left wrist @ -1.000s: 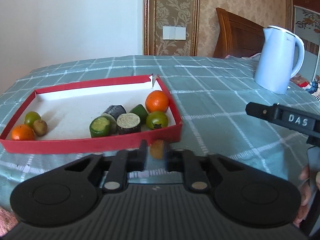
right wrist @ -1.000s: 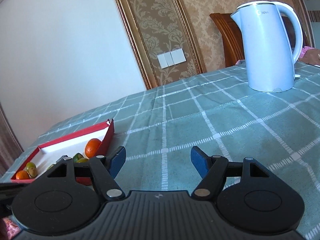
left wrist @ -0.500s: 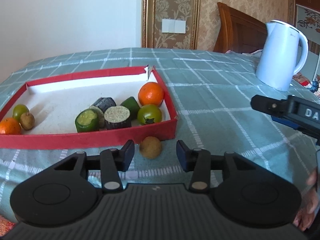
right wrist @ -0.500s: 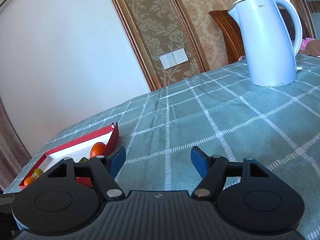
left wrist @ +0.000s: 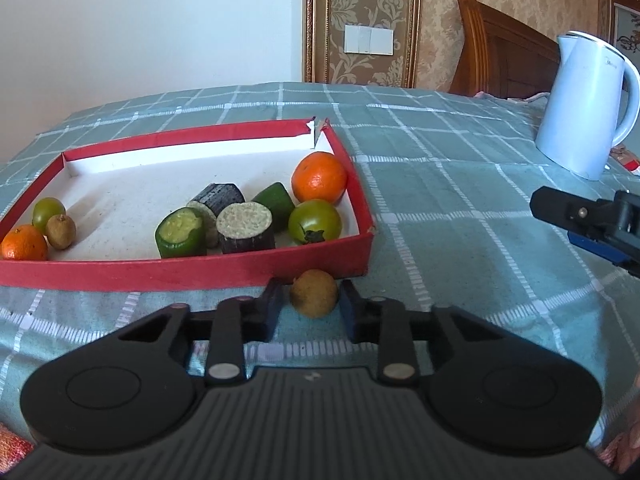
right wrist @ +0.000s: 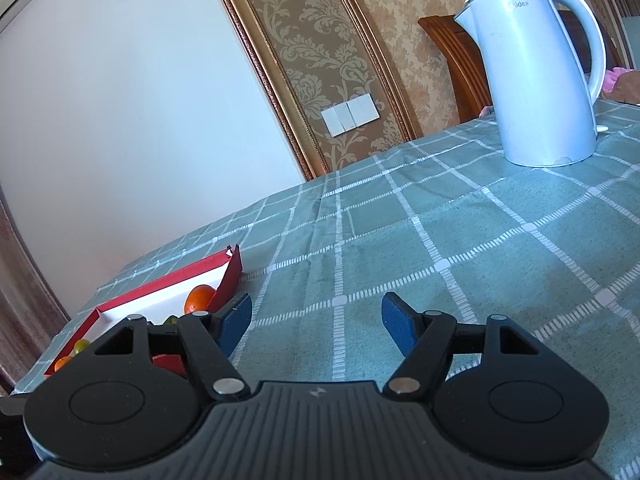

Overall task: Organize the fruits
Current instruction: 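Move the left gripper to the small brown fruit and close on it, then carry the small brown fruit into the tray and open the left gripper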

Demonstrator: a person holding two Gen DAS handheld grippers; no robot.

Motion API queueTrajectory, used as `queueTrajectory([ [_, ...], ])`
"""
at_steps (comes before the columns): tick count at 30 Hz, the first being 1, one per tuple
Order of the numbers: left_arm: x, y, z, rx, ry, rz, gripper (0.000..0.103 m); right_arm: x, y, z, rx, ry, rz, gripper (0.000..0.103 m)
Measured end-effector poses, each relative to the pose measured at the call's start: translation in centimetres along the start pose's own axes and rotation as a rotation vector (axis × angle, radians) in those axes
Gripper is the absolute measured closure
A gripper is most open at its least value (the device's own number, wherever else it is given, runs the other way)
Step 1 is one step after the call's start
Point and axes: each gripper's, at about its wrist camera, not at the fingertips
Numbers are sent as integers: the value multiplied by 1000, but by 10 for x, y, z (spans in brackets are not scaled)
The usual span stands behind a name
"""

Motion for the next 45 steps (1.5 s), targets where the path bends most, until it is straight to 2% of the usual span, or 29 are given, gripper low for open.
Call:
queueTrajectory([
  [10,0,-6,-2,28,12,-8,80,0,2,2,-11,-2,8,32],
  [18,0,-19,13,76,-3,-33,80,0,4,2,-24,-3,12,32],
  [23,7,-30,36,128,-7,-63,80,-1,4,2,-35,-6,11,32],
  [27,24,-31,63,204,-13,-96,80,-1,4,3,-46,-9,10,32],
  [34,56,-17,105,293,-41,-109,80,-1,4,2,-62,-6,10,32],
  [45,56,26,136,307,-75,-36,80,0,6,3,-72,-6,18,32],
])
Point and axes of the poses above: each gripper's, at about its wrist camera, not at the fingertips, and y roughly the way its jaws point, z to its left, x to its top, and after that the axes turned 5 degrees about y, right-handed
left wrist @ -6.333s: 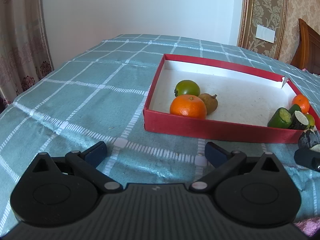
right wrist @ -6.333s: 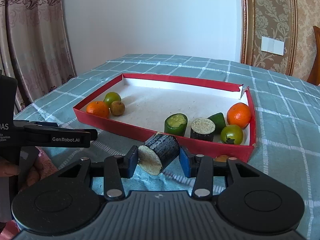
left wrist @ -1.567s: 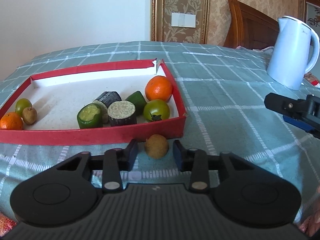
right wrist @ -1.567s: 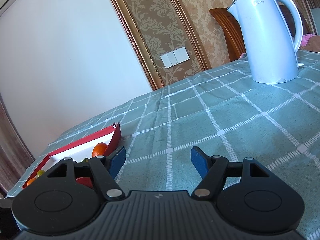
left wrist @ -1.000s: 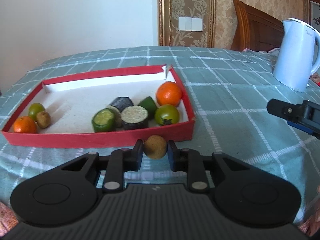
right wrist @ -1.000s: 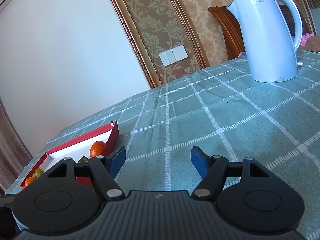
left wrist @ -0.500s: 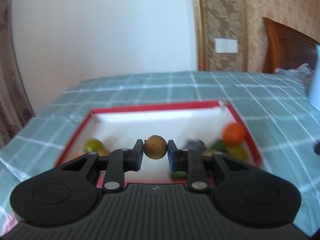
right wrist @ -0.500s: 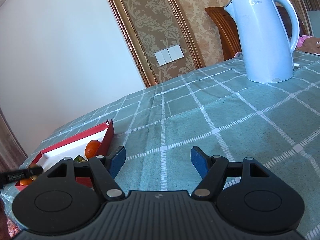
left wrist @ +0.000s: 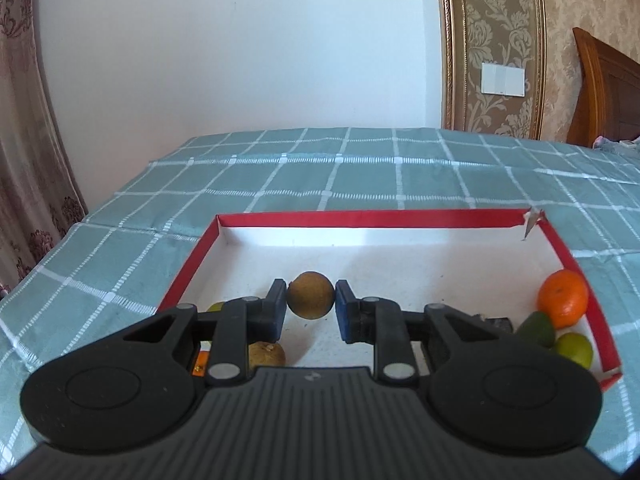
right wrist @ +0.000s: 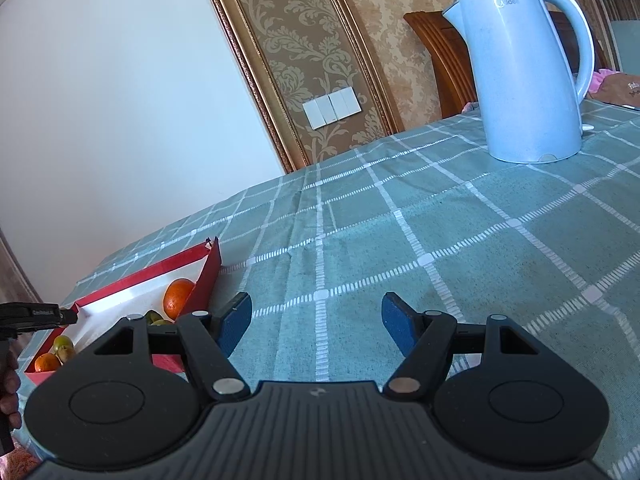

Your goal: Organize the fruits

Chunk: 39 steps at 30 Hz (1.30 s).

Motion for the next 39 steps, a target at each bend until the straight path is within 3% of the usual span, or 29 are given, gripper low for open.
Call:
queueTrajectory([
  [1,-1,2,0,5,1,2,79,0,0,0,-1,-1,1,32],
  [2,-2,3,1,4,-1,4,72,0,1,0,-2,-2,3,32],
  [4,-3,4,1,6,-6,3,52,0,1,1,-4,-3,6,32],
  [6,-4,2,1,22,-3,-15,19,0,2,1,-6,-4,8,32],
  [10,-5,-2,3,9,-5,-32,14,0,3,0,-8,-3,10,32],
  [14,-7,-9,5,-4,-9,-44,1,0,2,-1,-10,-1,8,32],
  [21,-13,-27,9,-25,17,-58,0,-1,1,-1,-17,3,0,31],
  [36,-32,-67,43,13,-51,-77,0,0,-2,2,-41,-6,-17,30],
  [39,-39,-71,51,1,-66,-59,0,-3,-4,17,-107,-80,-37,30],
])
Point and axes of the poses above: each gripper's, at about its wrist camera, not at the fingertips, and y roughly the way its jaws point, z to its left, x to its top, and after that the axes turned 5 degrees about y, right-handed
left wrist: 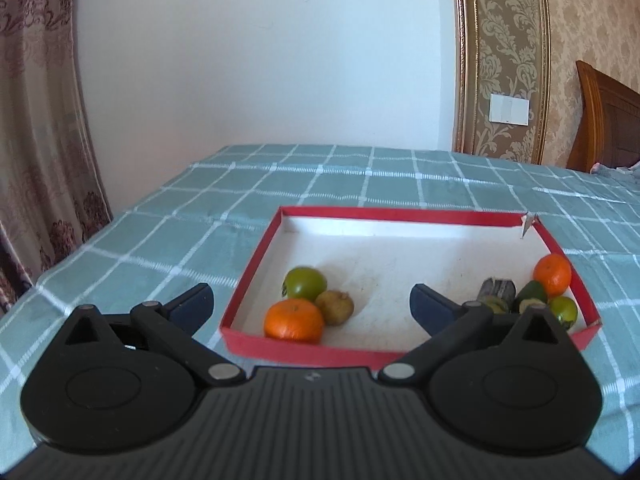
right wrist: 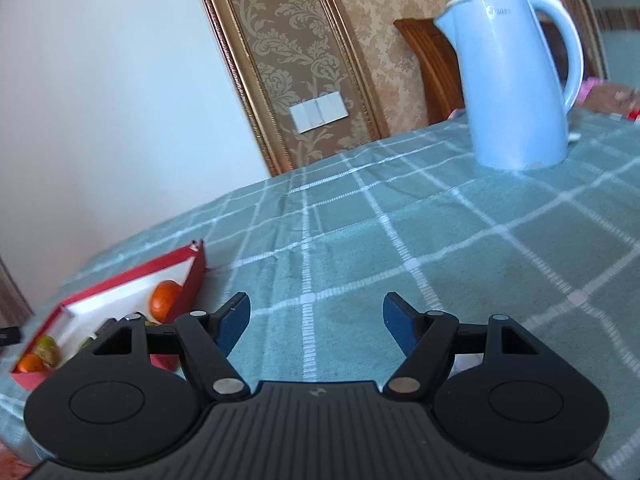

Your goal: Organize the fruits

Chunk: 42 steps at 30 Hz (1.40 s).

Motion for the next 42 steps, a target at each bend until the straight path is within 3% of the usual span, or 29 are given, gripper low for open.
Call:
queueTrajectory([
  [2,-2,-1,3,8,-7,8,0,-3,-7,21,-13,-69,-11,30],
  [4,-5,-1,5,12,-16,18,0,-7,-14,46,46,-111,10,29],
  [7,-8,0,4,10,-20,31,0,-15,-20,94,90,-184,46,15],
  [13,-13,-7,-1,1,0,25,0,-41,-23,180,161,-298,118,14],
  [16,-13,-4,1,88,-4,52,0,-51,-20,205,132,-321,127,13],
  [28,-19,-8,22,82,-37,38,0,-66,0,218,59,-349,182,13],
  [42,-23,-10,28,58,-19,23,0,-69,-1,233,94,-364,183,13],
])
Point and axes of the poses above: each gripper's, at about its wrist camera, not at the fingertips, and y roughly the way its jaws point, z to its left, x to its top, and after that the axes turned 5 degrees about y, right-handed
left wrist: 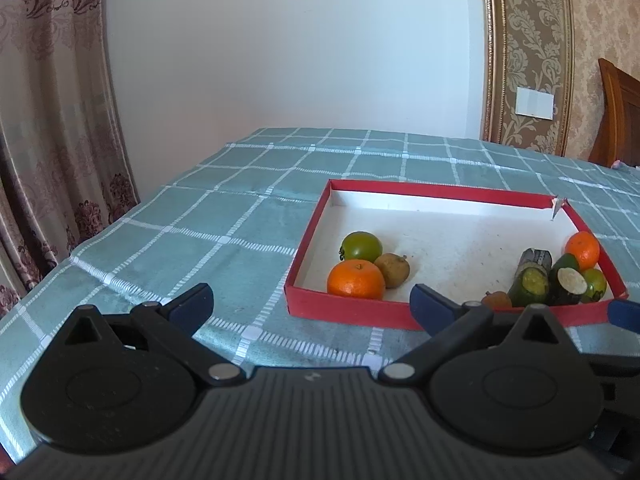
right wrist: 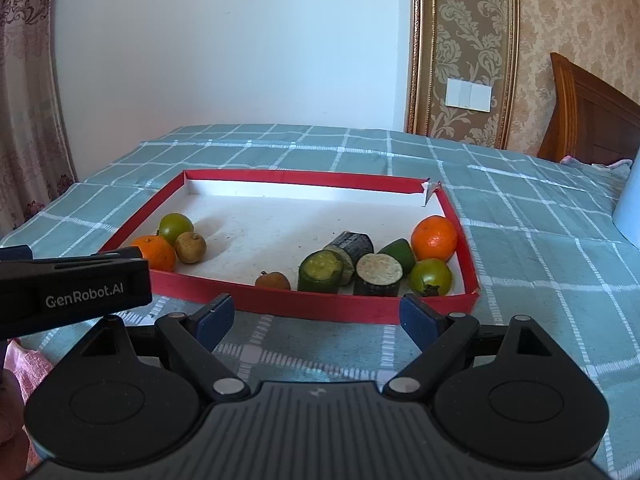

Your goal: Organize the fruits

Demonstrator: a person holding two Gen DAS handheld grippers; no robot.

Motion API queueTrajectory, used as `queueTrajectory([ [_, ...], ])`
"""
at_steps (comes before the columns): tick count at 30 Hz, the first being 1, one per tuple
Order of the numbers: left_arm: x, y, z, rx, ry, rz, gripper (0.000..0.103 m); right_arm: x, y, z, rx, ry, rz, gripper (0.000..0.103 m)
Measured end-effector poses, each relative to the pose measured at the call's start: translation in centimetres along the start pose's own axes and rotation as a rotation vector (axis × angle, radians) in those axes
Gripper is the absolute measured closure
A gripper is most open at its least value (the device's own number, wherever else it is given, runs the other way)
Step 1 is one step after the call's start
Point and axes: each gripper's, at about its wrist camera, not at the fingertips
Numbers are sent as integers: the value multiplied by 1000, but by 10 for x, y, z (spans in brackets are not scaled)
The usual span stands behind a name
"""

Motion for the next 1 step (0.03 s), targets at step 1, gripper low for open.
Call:
queueTrajectory([
  [1,0,0,0,-5,0,-1,0,0,0,0,4,1,-1,13],
])
Point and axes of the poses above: each gripper's, at about its wrist camera, not at the fingertips, and y roughly the way its jaws point, z to its left, x to its top, and after that the axes turned 5 degrees about y, right-handed
